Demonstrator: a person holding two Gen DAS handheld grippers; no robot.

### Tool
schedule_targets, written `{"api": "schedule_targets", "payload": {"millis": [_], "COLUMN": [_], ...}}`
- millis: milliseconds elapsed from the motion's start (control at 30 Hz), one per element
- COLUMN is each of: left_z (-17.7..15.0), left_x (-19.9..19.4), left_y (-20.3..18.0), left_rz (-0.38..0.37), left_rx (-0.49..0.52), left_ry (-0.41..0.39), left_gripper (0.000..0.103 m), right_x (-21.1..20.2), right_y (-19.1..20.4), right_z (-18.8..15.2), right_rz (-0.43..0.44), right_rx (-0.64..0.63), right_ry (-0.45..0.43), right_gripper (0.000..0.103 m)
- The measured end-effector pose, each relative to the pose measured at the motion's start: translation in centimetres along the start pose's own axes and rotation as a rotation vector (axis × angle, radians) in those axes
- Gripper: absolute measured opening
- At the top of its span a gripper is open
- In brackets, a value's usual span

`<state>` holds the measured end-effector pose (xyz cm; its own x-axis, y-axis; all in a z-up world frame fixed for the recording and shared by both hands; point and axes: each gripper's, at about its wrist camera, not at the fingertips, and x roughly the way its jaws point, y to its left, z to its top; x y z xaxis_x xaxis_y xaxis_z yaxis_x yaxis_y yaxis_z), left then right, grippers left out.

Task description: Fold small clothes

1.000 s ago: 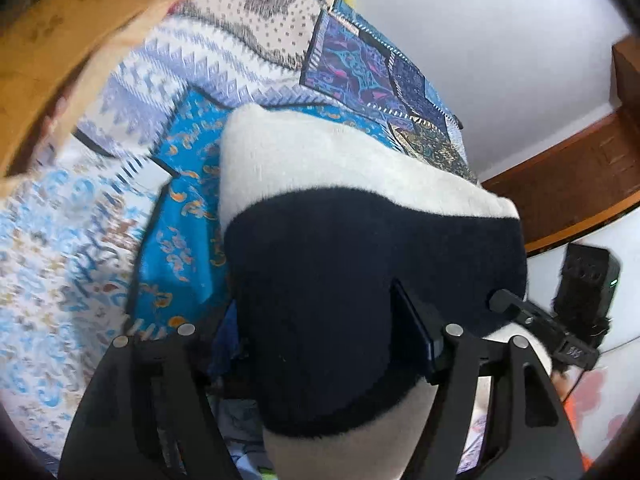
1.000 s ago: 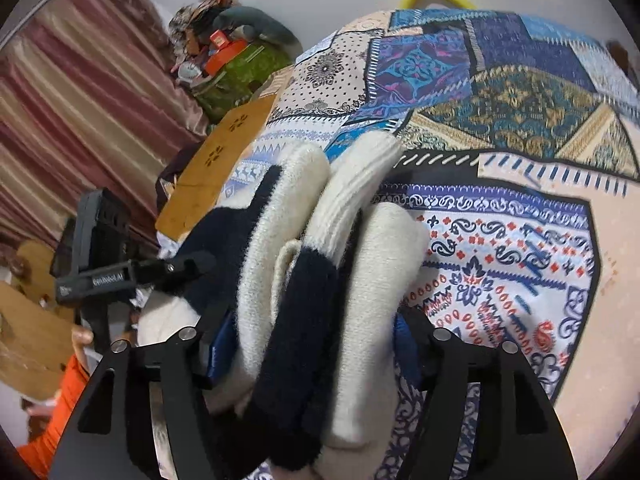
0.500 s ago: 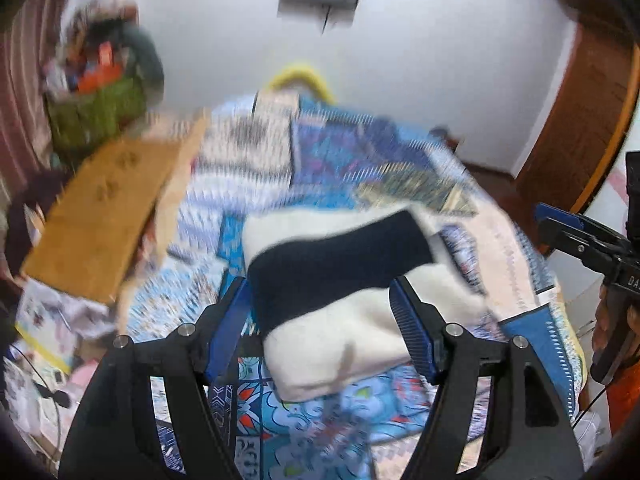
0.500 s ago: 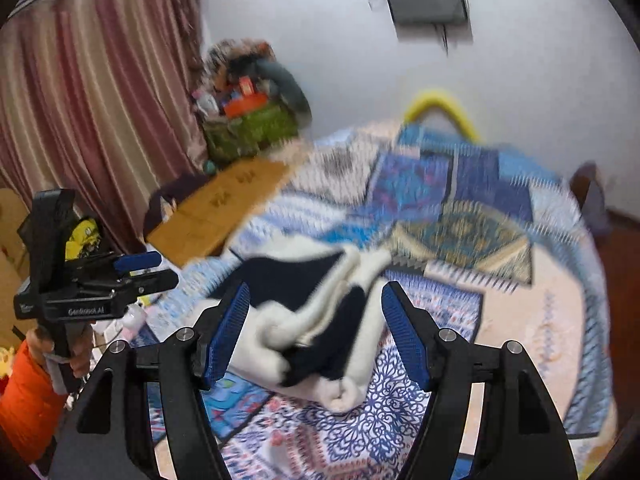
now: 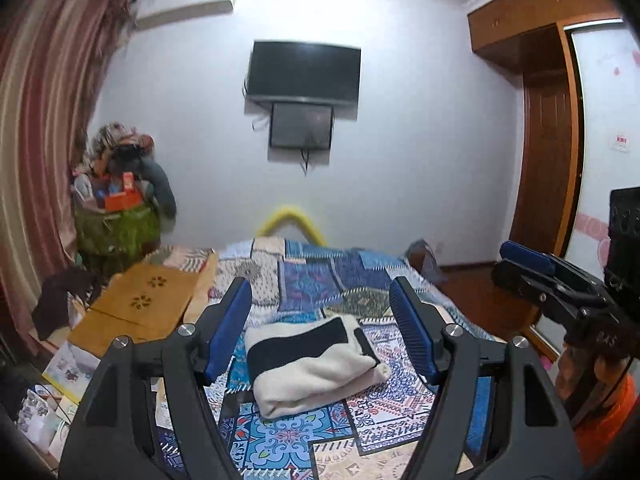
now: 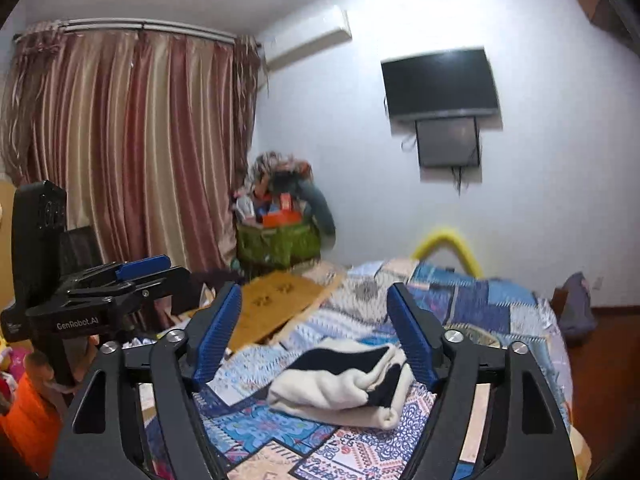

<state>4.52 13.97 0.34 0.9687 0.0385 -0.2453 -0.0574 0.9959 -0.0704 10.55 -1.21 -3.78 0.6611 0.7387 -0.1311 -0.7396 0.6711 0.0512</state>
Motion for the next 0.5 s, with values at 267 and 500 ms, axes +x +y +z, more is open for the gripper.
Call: {"api": "schedule_targets", "payload": {"millis": [267,500], "left_z": [-1.2,-1.6], "left_x": [-3.7,-4.6], "left_y": [-1.1,-1.4], "left_rz": [0.063,0.075], "left_rx": [0.012,0.014], "left_ry": [-0.086,-0.095], "left_gripper": [0.093,0.101], "right_x": [-2.3,-2.3], "right_y": [2.1,2.2], "right_z": [-0.8,-1.2], "right_rz": [-0.087,-0.113], "right_rx": [-0.026,-0.02], "right_ry": [-0.066,-0.041], "right_gripper": [0.103,0.103]}}
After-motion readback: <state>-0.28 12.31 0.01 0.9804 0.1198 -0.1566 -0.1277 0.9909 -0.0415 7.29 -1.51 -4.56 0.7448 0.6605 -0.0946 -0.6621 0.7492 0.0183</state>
